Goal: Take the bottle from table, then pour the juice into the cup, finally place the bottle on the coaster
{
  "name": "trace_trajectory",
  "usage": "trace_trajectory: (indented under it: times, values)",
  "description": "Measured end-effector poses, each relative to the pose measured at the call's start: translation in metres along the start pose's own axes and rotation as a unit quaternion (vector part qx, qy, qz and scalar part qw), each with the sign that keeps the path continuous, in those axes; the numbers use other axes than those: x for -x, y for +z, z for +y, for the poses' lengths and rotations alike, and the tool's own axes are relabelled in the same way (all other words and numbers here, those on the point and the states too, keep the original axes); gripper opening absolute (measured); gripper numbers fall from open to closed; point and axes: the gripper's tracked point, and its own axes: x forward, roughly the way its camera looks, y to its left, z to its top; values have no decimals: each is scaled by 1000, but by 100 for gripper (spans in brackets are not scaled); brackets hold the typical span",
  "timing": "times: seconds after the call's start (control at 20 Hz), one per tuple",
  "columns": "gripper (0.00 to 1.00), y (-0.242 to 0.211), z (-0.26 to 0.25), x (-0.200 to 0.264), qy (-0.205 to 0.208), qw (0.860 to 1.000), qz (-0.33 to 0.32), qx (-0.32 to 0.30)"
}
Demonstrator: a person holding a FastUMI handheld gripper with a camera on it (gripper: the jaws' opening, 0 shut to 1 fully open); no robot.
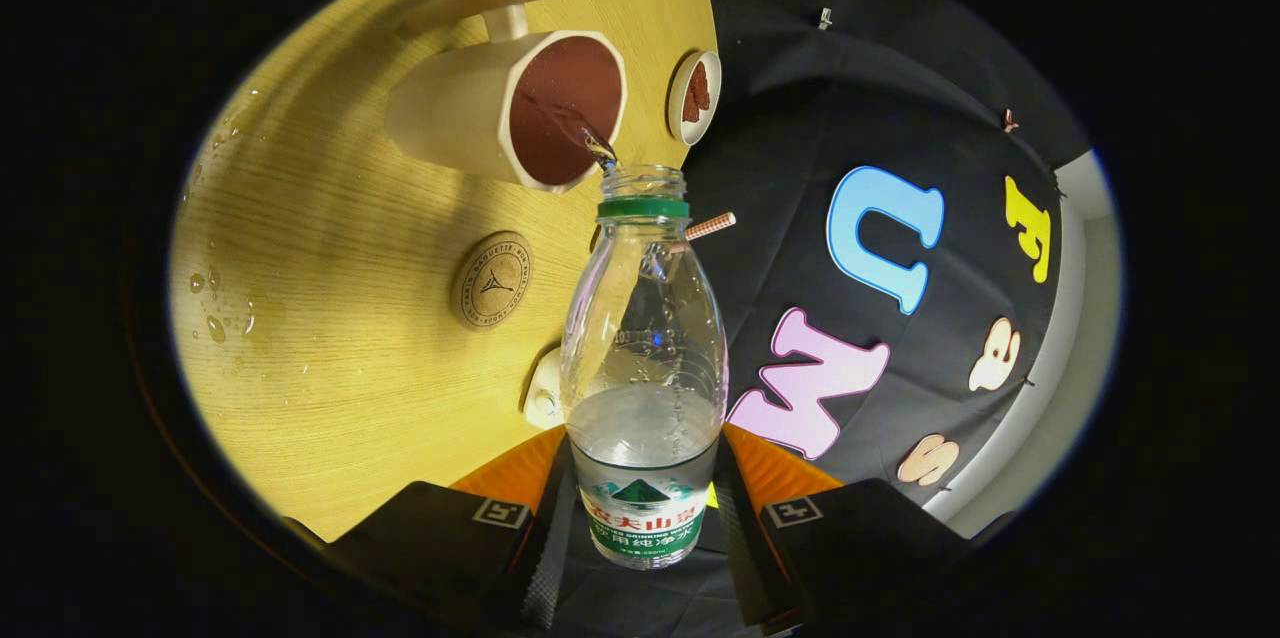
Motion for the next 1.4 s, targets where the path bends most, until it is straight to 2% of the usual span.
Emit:
trace_trajectory:
  times: [0.6,0.85,1.4]
  values:
    - [70,4,-11,3,-18,999,0,51]
    - [70,-2,-9,1,-13,998,10,68]
    - [70,14,-35,-9,-44,989,-30,137]
